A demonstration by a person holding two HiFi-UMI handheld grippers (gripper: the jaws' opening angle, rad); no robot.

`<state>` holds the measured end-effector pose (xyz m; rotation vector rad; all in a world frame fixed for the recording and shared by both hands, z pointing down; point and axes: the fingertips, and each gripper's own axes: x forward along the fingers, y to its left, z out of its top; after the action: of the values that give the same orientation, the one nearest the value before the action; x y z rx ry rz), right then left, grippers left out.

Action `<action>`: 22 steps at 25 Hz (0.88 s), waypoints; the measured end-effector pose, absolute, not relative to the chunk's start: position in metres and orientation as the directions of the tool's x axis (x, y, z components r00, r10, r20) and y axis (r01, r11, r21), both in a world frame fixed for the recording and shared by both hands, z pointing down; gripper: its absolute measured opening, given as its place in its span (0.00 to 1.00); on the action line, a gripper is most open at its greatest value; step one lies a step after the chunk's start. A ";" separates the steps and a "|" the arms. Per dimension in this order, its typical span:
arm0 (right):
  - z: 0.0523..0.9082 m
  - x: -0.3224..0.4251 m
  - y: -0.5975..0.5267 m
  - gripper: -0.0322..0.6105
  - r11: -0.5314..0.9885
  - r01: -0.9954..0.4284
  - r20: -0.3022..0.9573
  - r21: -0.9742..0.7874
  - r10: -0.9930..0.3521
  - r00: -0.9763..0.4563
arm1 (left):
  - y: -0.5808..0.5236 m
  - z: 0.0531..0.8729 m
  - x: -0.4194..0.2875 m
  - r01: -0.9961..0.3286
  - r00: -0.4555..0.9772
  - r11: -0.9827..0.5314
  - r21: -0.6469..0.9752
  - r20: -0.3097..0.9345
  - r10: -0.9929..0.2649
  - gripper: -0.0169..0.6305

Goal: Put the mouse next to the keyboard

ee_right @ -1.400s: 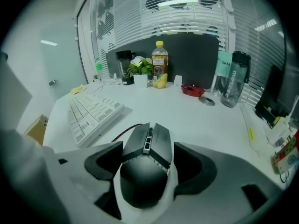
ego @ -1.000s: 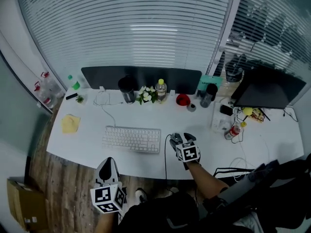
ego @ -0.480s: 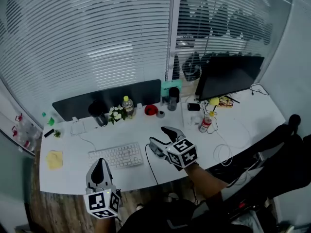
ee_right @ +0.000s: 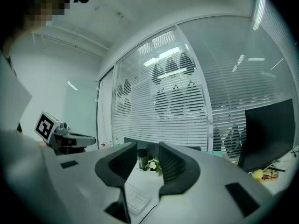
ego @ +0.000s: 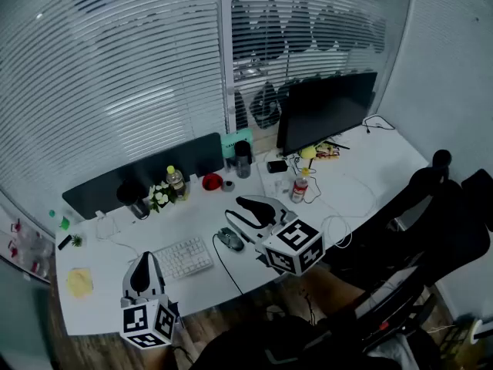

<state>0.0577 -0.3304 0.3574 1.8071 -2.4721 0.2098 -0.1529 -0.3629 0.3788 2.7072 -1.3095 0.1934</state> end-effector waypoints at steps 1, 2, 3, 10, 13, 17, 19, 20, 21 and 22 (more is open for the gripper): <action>0.353 0.057 -0.327 0.26 0.296 -0.953 0.132 -0.068 -0.944 -0.303 | -0.363 0.375 -0.152 -0.782 0.622 -0.620 0.066 0.159 -0.767 0.07; 0.348 0.056 -0.323 0.23 0.291 -0.954 0.126 -0.069 -0.946 -0.298 | -0.362 0.371 -0.151 -0.780 0.624 -0.622 0.067 0.148 -0.767 0.07; 0.344 0.056 -0.321 0.18 0.285 -0.956 0.122 -0.071 -0.949 -0.292 | -0.362 0.367 -0.150 -0.780 0.625 -0.623 0.062 0.137 -0.769 0.07; 0.344 0.065 -0.311 0.05 0.232 -0.971 0.144 -0.062 -0.960 -0.238 | -0.361 0.368 -0.141 -0.787 0.609 -0.616 0.005 0.163 -0.776 0.07; 0.345 0.070 -0.310 0.05 0.213 -0.976 0.150 -0.041 -0.965 -0.217 | -0.357 0.368 -0.135 -0.776 0.624 -0.631 0.004 0.146 -0.767 0.07; 0.336 0.073 -0.313 0.05 0.216 -0.976 0.128 -0.001 -0.968 -0.214 | -0.354 0.356 -0.129 -0.760 0.648 -0.650 0.017 0.097 -0.755 0.07; 0.336 0.074 -0.316 0.05 0.226 -0.974 0.127 -0.011 -0.966 -0.226 | -0.355 0.356 -0.131 -0.773 0.632 -0.634 0.017 0.101 -0.768 0.07; 0.336 0.074 -0.317 0.05 0.229 -0.973 0.127 -0.014 -0.965 -0.229 | -0.357 0.356 -0.133 -0.778 0.627 -0.629 0.020 0.107 -0.772 0.07; 0.337 0.074 -0.318 0.05 0.232 -0.973 0.127 -0.016 -0.964 -0.232 | -0.358 0.356 -0.135 -0.779 0.625 -0.626 0.028 0.109 -0.773 0.07; 0.338 0.074 -0.319 0.05 0.235 -0.972 0.128 -0.018 -0.963 -0.236 | -0.360 0.355 -0.137 -0.780 0.624 -0.624 0.038 0.107 -0.774 0.07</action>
<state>0.0738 -0.3189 0.3381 1.8835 -2.3967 0.1421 -0.1365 -0.3596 0.3549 2.7578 -1.3217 0.1222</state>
